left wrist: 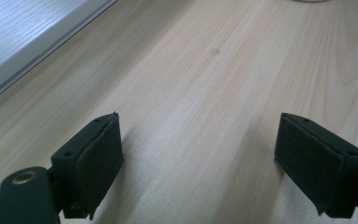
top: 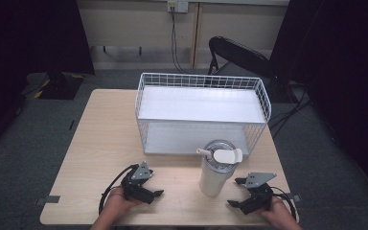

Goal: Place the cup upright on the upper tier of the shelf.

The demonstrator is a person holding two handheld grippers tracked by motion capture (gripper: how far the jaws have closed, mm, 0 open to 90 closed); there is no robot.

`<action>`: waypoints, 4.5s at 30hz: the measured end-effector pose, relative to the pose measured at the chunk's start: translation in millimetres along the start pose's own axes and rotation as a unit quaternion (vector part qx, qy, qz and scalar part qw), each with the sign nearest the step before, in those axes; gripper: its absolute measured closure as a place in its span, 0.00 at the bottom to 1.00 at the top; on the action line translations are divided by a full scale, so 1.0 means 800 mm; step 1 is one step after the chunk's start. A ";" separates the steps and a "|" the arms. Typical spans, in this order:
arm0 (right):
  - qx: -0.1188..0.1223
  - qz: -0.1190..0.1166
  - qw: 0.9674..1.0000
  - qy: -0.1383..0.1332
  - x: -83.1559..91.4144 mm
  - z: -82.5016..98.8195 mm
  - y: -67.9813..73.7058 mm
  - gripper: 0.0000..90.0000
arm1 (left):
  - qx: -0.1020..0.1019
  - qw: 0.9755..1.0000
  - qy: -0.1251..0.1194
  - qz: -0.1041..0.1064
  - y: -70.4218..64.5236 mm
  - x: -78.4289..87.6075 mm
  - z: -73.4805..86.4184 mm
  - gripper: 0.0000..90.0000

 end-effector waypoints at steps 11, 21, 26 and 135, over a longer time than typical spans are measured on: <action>-0.008 0.005 1.000 -0.004 0.001 0.000 0.000 0.15 | 0.000 1.000 0.000 0.000 0.000 0.000 0.000 0.16; -0.027 -0.016 0.997 -0.067 0.012 -0.037 0.009 0.17 | 0.000 1.000 0.000 0.000 0.000 0.000 0.000 0.16; -0.037 -0.020 0.995 -0.092 0.015 -0.053 0.007 0.17 | 0.000 1.000 0.000 0.000 0.000 0.000 0.000 0.16; 0.019 -0.039 0.962 -0.271 0.019 -0.155 0.004 0.11 | 0.001 1.000 0.000 0.000 0.000 0.000 0.000 0.16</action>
Point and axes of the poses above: each handheld gripper's, and its own axes: x roughly backward along the jaws, z roughly out of its underside, y roughly to its left, the point moved 8 cm from there along -x, roughly forward along the jaws, and after that the axes turned 10 degrees about -z, right-handed, at the moved point
